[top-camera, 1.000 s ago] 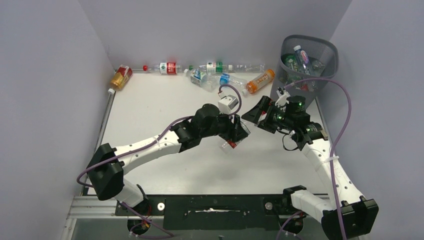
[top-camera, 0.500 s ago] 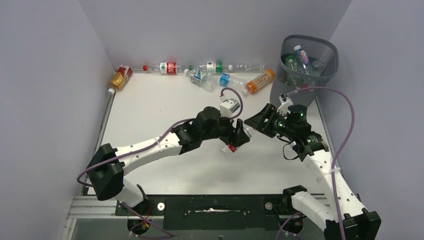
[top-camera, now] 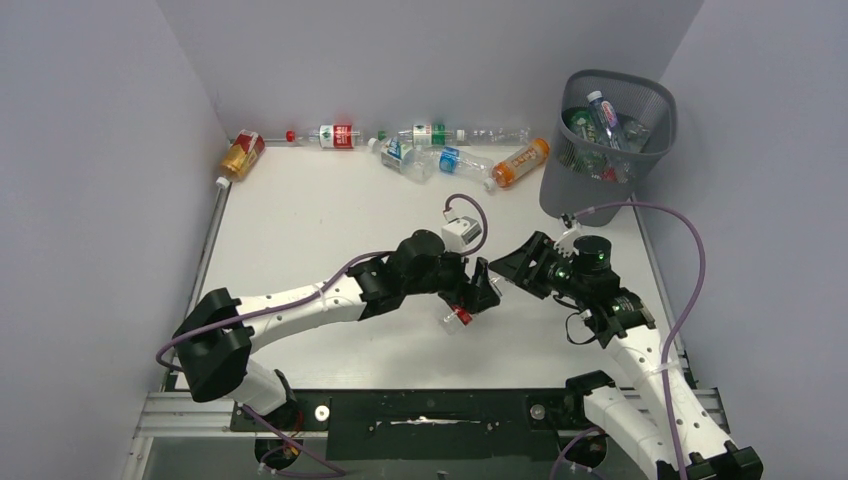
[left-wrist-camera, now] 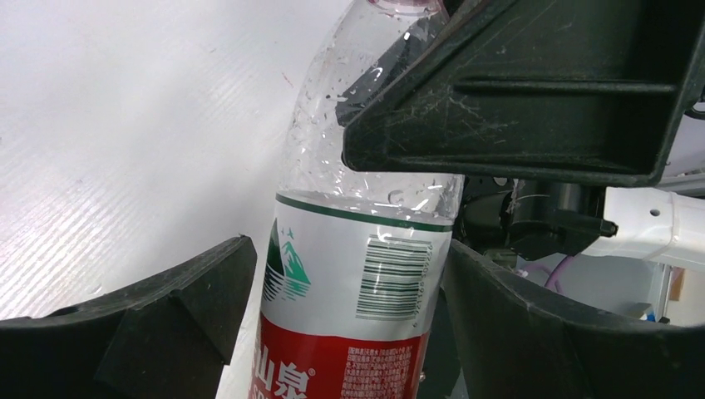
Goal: Put the plastic bottles in the bin
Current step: Pick up the plastic bottle at the center of the board.
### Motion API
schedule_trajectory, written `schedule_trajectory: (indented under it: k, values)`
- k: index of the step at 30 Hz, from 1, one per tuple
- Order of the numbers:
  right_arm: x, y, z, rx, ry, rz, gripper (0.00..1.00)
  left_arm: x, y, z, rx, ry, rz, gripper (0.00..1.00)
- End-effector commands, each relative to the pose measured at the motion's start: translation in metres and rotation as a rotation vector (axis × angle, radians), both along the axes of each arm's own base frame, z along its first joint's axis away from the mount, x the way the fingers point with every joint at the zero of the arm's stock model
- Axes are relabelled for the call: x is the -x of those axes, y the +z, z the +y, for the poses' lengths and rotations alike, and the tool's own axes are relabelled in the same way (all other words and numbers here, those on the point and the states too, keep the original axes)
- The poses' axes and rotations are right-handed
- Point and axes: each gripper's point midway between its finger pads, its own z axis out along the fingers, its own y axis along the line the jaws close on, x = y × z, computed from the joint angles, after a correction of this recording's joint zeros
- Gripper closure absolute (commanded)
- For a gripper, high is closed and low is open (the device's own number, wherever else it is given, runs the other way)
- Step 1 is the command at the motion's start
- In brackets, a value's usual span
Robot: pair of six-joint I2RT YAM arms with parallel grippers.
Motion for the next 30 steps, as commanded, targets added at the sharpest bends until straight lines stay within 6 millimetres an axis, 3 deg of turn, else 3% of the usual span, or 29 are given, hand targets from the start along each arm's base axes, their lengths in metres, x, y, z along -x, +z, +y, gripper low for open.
schedule_trajectory:
  k: [1, 30]
  values:
    - [-0.004, 0.022, 0.007, -0.031, 0.029, -0.079, 0.51, -0.010, 0.048, -0.009, 0.117, 0.020, -0.083, 0.16]
    - [0.002, 0.019, -0.006, 0.018, -0.022, -0.066, 0.53, -0.017, 0.070, 0.020, 0.090, 0.101, -0.155, 0.13]
